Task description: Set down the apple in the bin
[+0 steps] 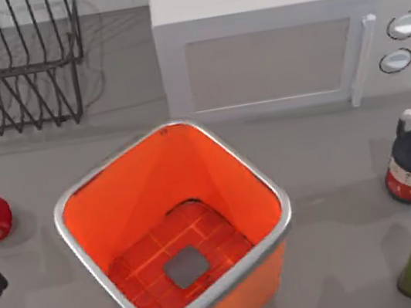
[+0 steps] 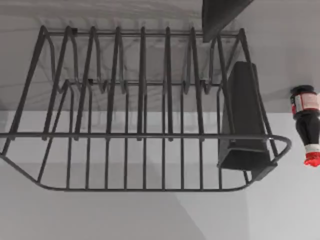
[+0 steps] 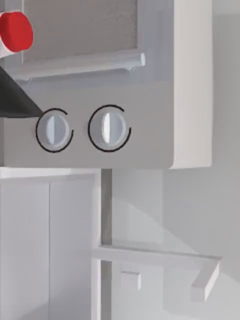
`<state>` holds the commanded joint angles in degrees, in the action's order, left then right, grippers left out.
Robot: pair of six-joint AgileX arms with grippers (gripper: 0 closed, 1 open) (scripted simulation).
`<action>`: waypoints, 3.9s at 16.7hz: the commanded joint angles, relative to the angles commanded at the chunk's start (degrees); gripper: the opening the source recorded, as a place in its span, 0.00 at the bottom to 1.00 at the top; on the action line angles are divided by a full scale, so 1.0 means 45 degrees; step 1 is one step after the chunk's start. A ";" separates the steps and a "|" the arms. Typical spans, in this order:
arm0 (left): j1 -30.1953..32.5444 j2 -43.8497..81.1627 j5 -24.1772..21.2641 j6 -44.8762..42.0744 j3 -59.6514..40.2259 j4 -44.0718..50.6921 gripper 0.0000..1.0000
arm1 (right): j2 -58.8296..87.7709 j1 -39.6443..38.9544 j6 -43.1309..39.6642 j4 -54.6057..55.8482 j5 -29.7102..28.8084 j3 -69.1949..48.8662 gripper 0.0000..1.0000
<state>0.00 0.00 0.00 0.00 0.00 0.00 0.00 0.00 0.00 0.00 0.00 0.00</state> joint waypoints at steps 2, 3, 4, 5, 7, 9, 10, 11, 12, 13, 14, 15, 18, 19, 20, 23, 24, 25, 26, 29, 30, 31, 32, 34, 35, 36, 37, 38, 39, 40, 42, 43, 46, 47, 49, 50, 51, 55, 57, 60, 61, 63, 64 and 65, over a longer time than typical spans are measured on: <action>0.0000 0.0000 0.0000 0.0000 0.0000 0.0000 1.00 | 0.0000 0.0000 0.0000 0.0000 0.0000 0.0000 1.00; -0.0005 0.0127 0.0022 -0.0104 -0.0113 0.0065 1.00 | 0.0000 0.0000 0.0000 0.0000 0.0000 0.0000 1.00; -0.0010 0.0388 0.0060 -0.0320 -0.0348 0.0201 1.00 | 0.0000 0.0000 0.0000 0.0000 0.0000 0.0000 1.00; -0.0011 0.0785 0.0106 -0.0644 -0.0702 0.0404 1.00 | 0.0000 0.0000 0.0000 0.0000 0.0000 0.0000 1.00; 0.0015 0.1968 0.0192 -0.1605 -0.1741 0.0988 1.00 | 0.0000 0.0000 0.0000 0.0000 0.0000 0.0000 1.00; 0.0098 0.3583 0.0239 -0.2926 -0.3156 0.1776 1.00 | 0.0000 0.0000 0.0000 0.0000 0.0000 0.0000 1.00; 0.0163 0.4525 0.0242 -0.3687 -0.3974 0.2235 1.00 | 0.0000 0.0000 0.0000 0.0000 0.0000 0.0000 1.00; 0.0239 0.5539 0.0230 -0.4502 -0.4849 0.2730 1.00 | 0.0000 0.0000 0.0000 0.0000 0.0000 0.0000 1.00; 0.0320 0.6612 0.0202 -0.5360 -0.5772 0.3258 1.00 | 0.0000 0.0000 0.0000 0.0000 0.0000 0.0000 1.00; 0.0400 0.7731 0.0156 -0.6252 -0.6731 0.3813 1.00 | 0.0000 0.0000 0.0000 0.0000 0.0000 0.0000 1.00; 0.0471 0.8883 0.0093 -0.7162 -0.7716 0.4393 1.00 | 0.0000 0.0000 0.0000 0.0000 0.0000 0.0000 1.00; 0.0525 1.0061 0.0014 -0.8078 -0.8713 0.4997 1.00 | 0.0000 0.0000 0.0000 0.0000 0.0000 0.0000 1.00; 0.0537 1.3663 -0.0296 -1.0748 -1.1630 0.6934 1.00 | 0.0000 0.0000 0.0000 0.0000 0.0000 0.0000 1.00; 0.0481 1.4852 -0.0415 -1.1575 -1.2534 0.7608 1.00 | 0.0000 0.0000 0.0000 0.0000 0.0000 0.0000 1.00; 0.0395 1.6013 -0.0536 -1.2356 -1.3385 0.8285 1.00 | 0.0000 0.0000 0.0000 0.0000 0.0000 0.0000 1.00; 0.0026 1.9288 -0.0851 -1.4340 -1.5533 1.0229 1.00 | 0.0000 0.0000 0.0000 0.0000 0.0000 0.0000 1.00; -0.0116 2.0286 -0.0927 -1.4871 -1.6098 1.0820 1.00 | 0.0000 0.0000 0.0000 0.0000 0.0000 0.0000 1.00; -0.0258 2.1220 -0.0987 -1.5335 -1.6585 1.1368 1.00 | 0.0000 0.0000 0.0000 0.0000 0.0000 0.0000 1.00; -0.0395 2.2075 -0.1029 -1.5734 -1.6995 1.1868 1.00 | 0.0000 0.0000 0.0000 0.0000 0.0000 0.0000 1.00; -0.0741 2.3958 -0.1067 -1.6560 -1.7790 1.3007 1.00 | 0.0000 0.0000 0.0000 0.0000 0.0000 0.0000 1.00; -0.0821 2.4319 -0.1061 -1.6713 -1.7925 1.3244 1.00 | 0.0000 0.0000 0.0000 0.0000 0.0000 0.0000 1.00; -0.0876 2.4544 -0.1055 -1.6807 -1.8004 1.3397 1.00 | 0.0000 0.0000 0.0000 0.0000 0.0000 0.0000 1.00; -0.0900 2.4636 -0.1051 -1.6845 -1.8033 1.3460 1.00 | 0.0000 0.0000 0.0000 0.0000 0.0000 0.0000 1.00; -0.0900 2.4636 -0.1051 -1.6845 -1.8033 1.3460 1.00 | 0.0000 0.0000 0.0000 0.0000 0.0000 0.0000 1.00; -0.0900 2.4636 -0.1051 -1.6845 -1.8033 1.3460 1.00 | 0.0000 0.0000 0.0000 0.0000 0.0000 0.0000 1.00; -0.0834 2.4610 -0.1045 -1.6830 -1.7990 1.3432 1.00 | 0.0000 0.0000 0.0000 0.0000 0.0000 0.0000 1.00; -0.0839 2.4628 -0.1047 -1.6820 -1.7957 1.3391 1.00 | 0.0000 0.0000 0.0000 0.0000 0.0000 0.0000 1.00; -0.0840 2.4705 -0.1049 -1.6796 -1.7831 1.3220 1.00 | 0.0000 0.0000 0.0000 0.0000 0.0000 0.0000 1.00; -0.0832 2.4832 -0.1052 -1.6771 -1.7637 1.2914 1.00 | 0.0000 0.0000 0.0000 0.0000 0.0000 0.0000 1.00; -0.0816 2.5000 -0.1053 -1.6752 -1.7400 1.2484 1.00 | 0.0000 0.0000 0.0000 0.0000 0.0000 0.0000 1.00; -0.0771 2.5400 -0.1055 -1.6720 -1.6846 1.1410 1.00 | 0.0000 0.0000 0.0000 0.0000 0.0000 0.0000 1.00; -0.0753 2.5594 -0.1056 -1.6700 -1.6573 1.0916 1.00 | 0.0000 0.0000 0.0000 0.0000 0.0000 0.0000 1.00; -0.0719 2.5947 -0.1060 -1.6684 -1.6121 1.0223 1.00 | 0.0000 0.0000 0.0000 0.0000 0.0000 0.0000 1.00; -0.0719 2.5948 -0.1060 -1.6684 -1.6120 1.0221 1.00 | 0.0000 0.0000 0.0000 0.0000 0.0000 0.0000 1.00; -0.0719 2.5948 -0.1060 -1.6684 -1.6120 1.0221 1.00 | 0.0000 0.0000 0.0000 0.0000 0.0000 0.0000 1.00; -0.0719 2.5948 -0.1060 -1.6684 -1.6120 1.0221 0.92 | 0.0000 0.0000 0.0000 0.0000 0.0000 0.0000 1.00; -0.0719 2.5948 -0.1060 -1.6684 -1.6120 1.0221 0.85 | 0.0000 0.0000 0.0000 0.0000 0.0000 0.0000 1.00; -0.0719 2.5948 -0.1060 -1.6684 -1.6120 1.0221 0.55 | 0.0000 0.0000 0.0000 0.0000 0.0000 0.0000 1.00; -0.0719 2.5948 -0.1060 -1.6684 -1.6120 1.0221 0.40 | 0.0000 0.0000 0.0000 0.0000 0.0000 0.0000 1.00; -0.0719 2.5948 -0.1060 -1.6684 -1.6120 1.0221 0.17 | 0.0000 0.0000 0.0000 0.0000 0.0000 0.0000 1.00; -0.0719 2.5948 -0.1060 -1.6684 -1.6120 1.0221 0.10 | 0.0000 0.0000 0.0000 0.0000 0.0000 0.0000 1.00; -0.0719 2.5948 -0.1060 -1.6684 -1.6120 1.0221 0.00 | 0.0000 0.0000 0.0000 0.0000 0.0000 0.0000 1.00; -0.0719 2.5948 -0.1060 -1.6684 -1.6120 1.0221 0.00 | 0.0000 0.0000 0.0000 0.0000 0.0000 0.0000 1.00; -0.0719 2.5948 -0.1060 -1.6684 -1.6120 1.0221 0.00 | 0.0000 0.0000 0.0000 0.0000 0.0000 0.0000 1.00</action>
<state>-3.24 116.77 -4.77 -75.08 -72.54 45.99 0.00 0.00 0.00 0.00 0.00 0.00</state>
